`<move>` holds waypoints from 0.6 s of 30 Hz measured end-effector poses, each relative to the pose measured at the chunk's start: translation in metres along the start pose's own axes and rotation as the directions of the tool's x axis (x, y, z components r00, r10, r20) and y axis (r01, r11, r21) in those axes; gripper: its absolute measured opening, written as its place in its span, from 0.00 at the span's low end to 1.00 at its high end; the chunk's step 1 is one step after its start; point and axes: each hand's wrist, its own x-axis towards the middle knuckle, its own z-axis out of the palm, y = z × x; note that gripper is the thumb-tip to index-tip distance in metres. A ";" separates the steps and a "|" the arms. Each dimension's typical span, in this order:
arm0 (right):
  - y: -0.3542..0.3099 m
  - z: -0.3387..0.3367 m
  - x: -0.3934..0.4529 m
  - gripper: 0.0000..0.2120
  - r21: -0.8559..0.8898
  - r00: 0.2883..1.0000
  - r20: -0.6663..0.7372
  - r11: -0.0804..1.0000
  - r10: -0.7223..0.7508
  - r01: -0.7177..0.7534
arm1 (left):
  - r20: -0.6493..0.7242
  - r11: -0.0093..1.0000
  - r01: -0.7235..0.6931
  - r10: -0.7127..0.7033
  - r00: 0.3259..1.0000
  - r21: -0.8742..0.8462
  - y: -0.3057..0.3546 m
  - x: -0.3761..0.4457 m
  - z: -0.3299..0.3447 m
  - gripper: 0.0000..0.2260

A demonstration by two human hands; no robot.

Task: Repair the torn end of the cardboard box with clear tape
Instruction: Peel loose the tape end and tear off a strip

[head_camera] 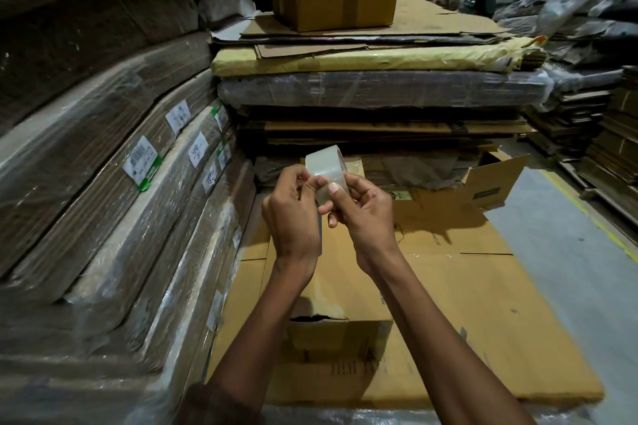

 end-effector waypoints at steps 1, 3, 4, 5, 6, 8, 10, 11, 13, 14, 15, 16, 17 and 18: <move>0.001 0.000 0.001 0.07 -0.002 1.000 -0.004 1.000 0.001 -0.001 | 0.020 0.999 0.028 -0.028 0.999 -0.021 -0.001 0.001 0.001 0.06; 0.002 0.000 0.002 0.07 -0.017 1.000 -0.013 1.000 0.001 -0.001 | 0.032 0.999 0.041 -0.041 0.999 -0.009 -0.002 0.001 0.000 0.06; 0.003 0.000 0.002 0.07 -0.024 1.000 -0.018 1.000 -0.001 0.001 | 0.026 0.999 0.025 -0.026 0.999 0.019 -0.002 0.000 0.000 0.05; 0.004 0.001 0.002 0.07 -0.029 1.000 -0.022 1.000 -0.005 0.004 | 0.018 0.999 0.014 -0.015 1.000 0.038 0.000 0.000 -0.001 0.05; 0.004 0.001 0.002 0.07 -0.033 1.000 -0.025 0.999 -0.008 0.007 | 0.014 0.999 0.016 -0.016 1.000 0.039 0.000 0.000 -0.001 0.06; 0.006 0.001 0.001 0.07 -0.040 1.000 -0.028 0.999 -0.010 0.009 | 0.017 0.999 0.025 -0.026 1.000 0.031 -0.002 0.000 0.000 0.06; 0.008 0.002 0.002 0.07 -0.045 1.000 -0.031 0.999 -0.002 0.001 | 0.019 0.998 0.046 -0.046 0.999 0.041 -0.003 0.001 0.001 0.06; 0.009 0.002 0.002 0.07 -0.046 0.999 -0.032 0.999 0.002 -0.003 | 0.020 0.997 0.063 -0.064 0.998 0.040 -0.004 0.001 0.001 0.07; 0.010 0.002 0.003 0.07 -0.047 0.999 -0.035 0.999 0.007 -0.008 | 0.014 0.996 0.073 -0.074 0.997 0.048 -0.003 0.002 0.001 0.08; 0.010 0.002 0.003 0.07 -0.050 0.999 -0.038 0.999 0.007 -0.009 | 0.014 0.996 0.065 -0.066 0.998 0.056 -0.001 0.002 0.001 0.09; 0.010 0.002 0.004 0.06 -0.056 0.999 -0.042 0.998 0.005 -0.008 | 0.017 0.996 0.063 -0.064 0.998 0.063 0.000 0.002 0.001 0.09; 0.010 0.002 0.004 0.06 -0.062 0.999 -0.049 0.998 0.000 -0.003 | 0.024 0.996 0.066 -0.067 0.997 0.066 0.001 0.001 0.002 0.07; 0.010 0.003 0.005 0.06 -0.068 0.998 -0.060 0.998 -0.009 0.005 | 0.039 0.995 0.079 -0.081 0.996 0.062 0.001 0.001 0.002 0.05; 0.010 0.003 0.005 0.06 -0.075 0.997 -0.076 0.997 -0.019 0.013 | 0.052 0.994 0.105 -0.107 0.993 0.043 0.001 0.002 0.002 0.05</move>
